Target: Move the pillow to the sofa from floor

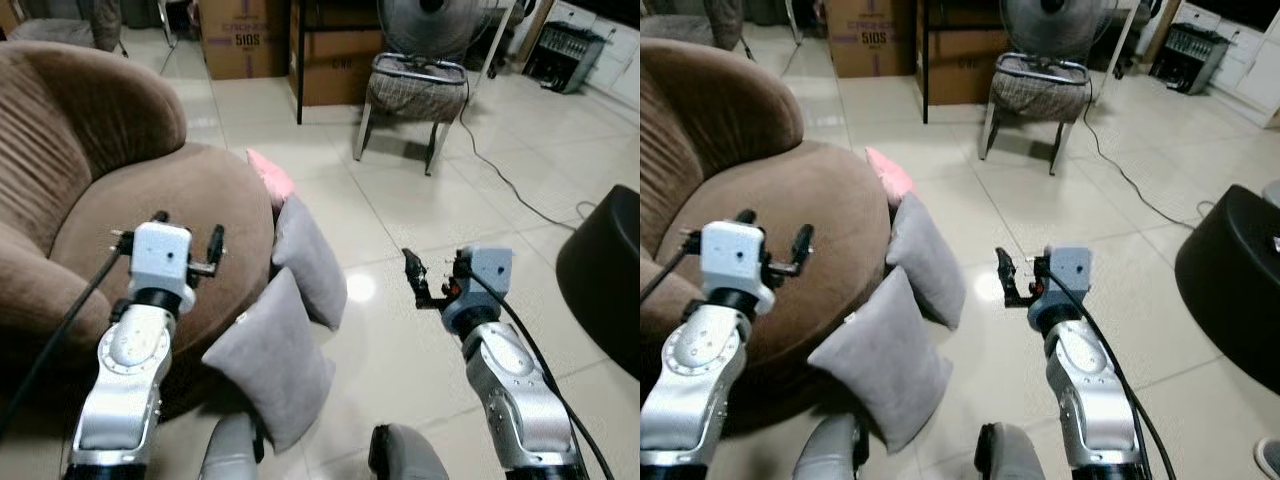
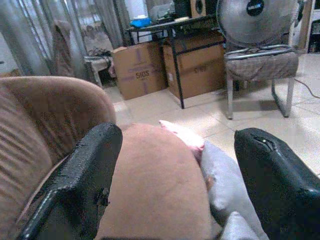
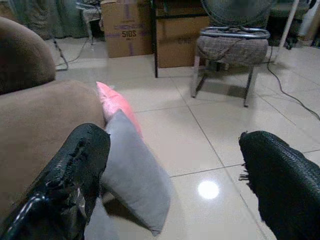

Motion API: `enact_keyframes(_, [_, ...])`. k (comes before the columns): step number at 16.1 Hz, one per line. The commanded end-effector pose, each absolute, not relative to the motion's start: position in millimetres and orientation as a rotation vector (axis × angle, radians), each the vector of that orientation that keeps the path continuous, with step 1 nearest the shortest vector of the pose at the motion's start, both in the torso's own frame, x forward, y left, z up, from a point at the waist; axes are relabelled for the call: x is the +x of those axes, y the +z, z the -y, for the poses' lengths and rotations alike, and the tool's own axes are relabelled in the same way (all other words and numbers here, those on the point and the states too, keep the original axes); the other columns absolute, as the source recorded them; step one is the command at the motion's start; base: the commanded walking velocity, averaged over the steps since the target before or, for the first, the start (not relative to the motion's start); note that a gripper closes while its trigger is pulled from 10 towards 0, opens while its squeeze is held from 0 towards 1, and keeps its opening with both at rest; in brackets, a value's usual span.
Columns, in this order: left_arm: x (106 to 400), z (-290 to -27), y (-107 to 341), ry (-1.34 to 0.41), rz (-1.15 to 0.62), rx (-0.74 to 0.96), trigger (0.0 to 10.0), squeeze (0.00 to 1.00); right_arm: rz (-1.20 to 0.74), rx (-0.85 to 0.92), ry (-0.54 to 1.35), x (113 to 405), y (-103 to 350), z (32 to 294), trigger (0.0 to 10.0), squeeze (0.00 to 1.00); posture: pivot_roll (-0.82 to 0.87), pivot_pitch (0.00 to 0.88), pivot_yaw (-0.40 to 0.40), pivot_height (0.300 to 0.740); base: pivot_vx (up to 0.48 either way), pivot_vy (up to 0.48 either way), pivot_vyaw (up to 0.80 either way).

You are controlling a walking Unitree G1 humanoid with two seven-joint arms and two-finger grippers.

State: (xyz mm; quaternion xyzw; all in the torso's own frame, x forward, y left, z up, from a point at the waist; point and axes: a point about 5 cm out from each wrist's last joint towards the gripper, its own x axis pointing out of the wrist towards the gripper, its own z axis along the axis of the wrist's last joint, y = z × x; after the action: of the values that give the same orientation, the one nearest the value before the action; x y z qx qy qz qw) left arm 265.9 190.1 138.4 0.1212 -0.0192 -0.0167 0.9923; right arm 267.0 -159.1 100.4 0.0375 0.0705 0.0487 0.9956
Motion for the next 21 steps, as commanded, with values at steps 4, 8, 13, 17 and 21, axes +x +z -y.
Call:
enact_keyframes(4, [270.1, -181.4, 138.7, -0.066, 0.04, 0.24, 10.0, 0.0, -0.137, 0.065, 0.061, 267.1, 100.7, 168.2, 10.0, 0.0, 0.04, 0.0, -0.024, 0.625, 0.301, 0.0, 0.0])
enact_keyframes(8, [271.5, -180.3, 138.5, -0.071, 0.04, 0.24, 10.0, 0.0, -0.142, 0.067, 0.05, 267.6, 99.9, 170.2, 10.0, 0.0, 0.03, 0.0, -0.019, 0.625, 0.301, 0.0, 0.0])
enact_keyframes(13, [273.0, -182.8, 138.1, -0.043, 0.037, 0.245, 10.0, 0.0, -0.147, 0.058, 0.058, 268.2, 99.3, 168.8, 10.0, 0.0, 0.03, 0.0, -0.018, 0.625, 0.181, 0.0, 0.0])
enact_keyframes(17, [273.6, -181.6, 136.6, -0.05, 0.035, 0.243, 10.0, 0.0, -0.144, 0.064, 0.055, 268.1, 99.0, 169.5, 10.0, 0.0, 0.03, 0.0, -0.018, 0.585, 0.0, 0.0, 0.0])
enact_keyframes(21, [272.6, -179.9, 133.6, -0.057, 0.025, 0.242, 10.0, 0.0, -0.148, 0.063, 0.057, 268.0, 98.4, 169.7, 10.0, 0.0, 0.03, 0.0, -0.025, 0.54, 0.0, 0.0, 0.0])
